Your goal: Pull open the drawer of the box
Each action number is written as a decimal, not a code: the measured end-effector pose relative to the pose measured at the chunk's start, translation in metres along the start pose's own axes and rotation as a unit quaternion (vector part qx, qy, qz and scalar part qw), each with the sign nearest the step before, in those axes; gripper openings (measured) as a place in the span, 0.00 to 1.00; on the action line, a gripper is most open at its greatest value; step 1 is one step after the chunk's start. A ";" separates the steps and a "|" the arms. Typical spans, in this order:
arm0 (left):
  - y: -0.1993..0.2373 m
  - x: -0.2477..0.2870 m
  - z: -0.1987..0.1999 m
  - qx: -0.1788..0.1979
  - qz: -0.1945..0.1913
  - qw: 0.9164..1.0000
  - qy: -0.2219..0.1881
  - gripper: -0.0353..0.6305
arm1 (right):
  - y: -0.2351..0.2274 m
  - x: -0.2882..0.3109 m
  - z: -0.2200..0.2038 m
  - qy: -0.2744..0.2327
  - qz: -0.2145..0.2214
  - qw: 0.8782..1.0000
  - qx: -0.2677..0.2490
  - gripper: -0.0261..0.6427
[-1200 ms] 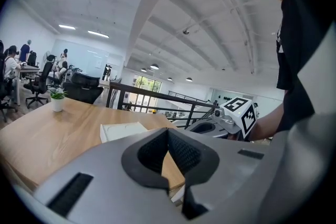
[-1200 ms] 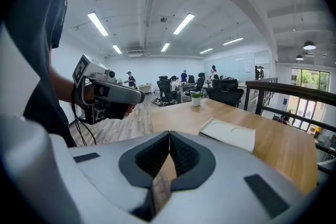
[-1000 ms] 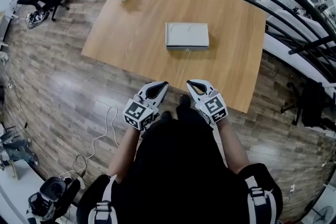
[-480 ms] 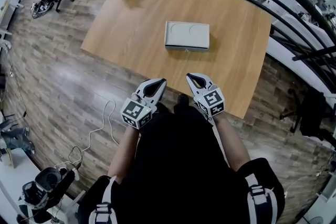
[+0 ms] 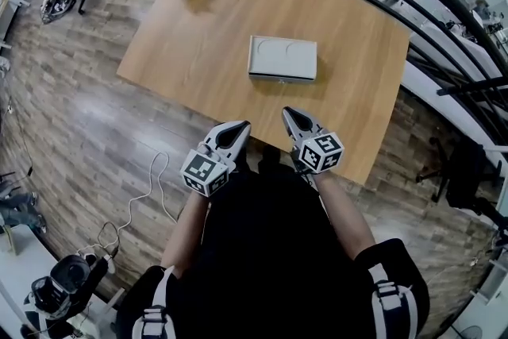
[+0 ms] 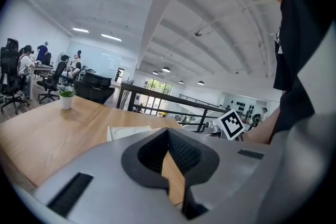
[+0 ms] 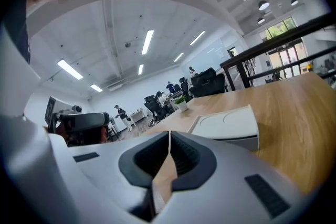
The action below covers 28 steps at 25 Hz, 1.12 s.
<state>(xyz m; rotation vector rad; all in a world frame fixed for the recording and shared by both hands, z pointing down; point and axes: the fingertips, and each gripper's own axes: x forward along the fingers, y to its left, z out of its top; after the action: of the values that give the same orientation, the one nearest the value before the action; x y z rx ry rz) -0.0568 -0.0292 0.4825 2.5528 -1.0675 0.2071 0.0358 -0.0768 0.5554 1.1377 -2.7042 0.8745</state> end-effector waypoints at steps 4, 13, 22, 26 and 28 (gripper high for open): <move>0.024 0.007 0.002 -0.003 -0.018 1.000 0.009 0.09 | -0.016 0.019 0.000 -0.026 -0.024 0.997 0.068 0.08; 0.072 0.030 0.030 0.007 -0.053 0.998 0.028 0.09 | -0.062 0.052 -0.012 -0.066 -0.073 0.968 0.233 0.08; 0.101 0.046 0.034 0.013 -0.071 0.996 0.054 0.09 | -0.090 0.088 -0.043 -0.053 -0.092 0.951 0.289 0.12; 0.102 0.047 0.035 0.018 -0.075 0.995 0.061 0.09 | -0.104 0.089 -0.059 -0.039 -0.112 0.946 0.303 0.16; 0.103 0.046 0.034 0.019 -0.074 0.995 0.064 0.09 | -0.112 0.089 -0.066 -0.032 -0.124 0.943 0.307 0.16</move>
<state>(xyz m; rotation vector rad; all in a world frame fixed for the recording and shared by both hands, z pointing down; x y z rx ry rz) -0.0975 -0.1391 0.4920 2.5998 -0.8308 0.3488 0.0383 -0.1604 0.6890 1.5826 -2.3011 1.7215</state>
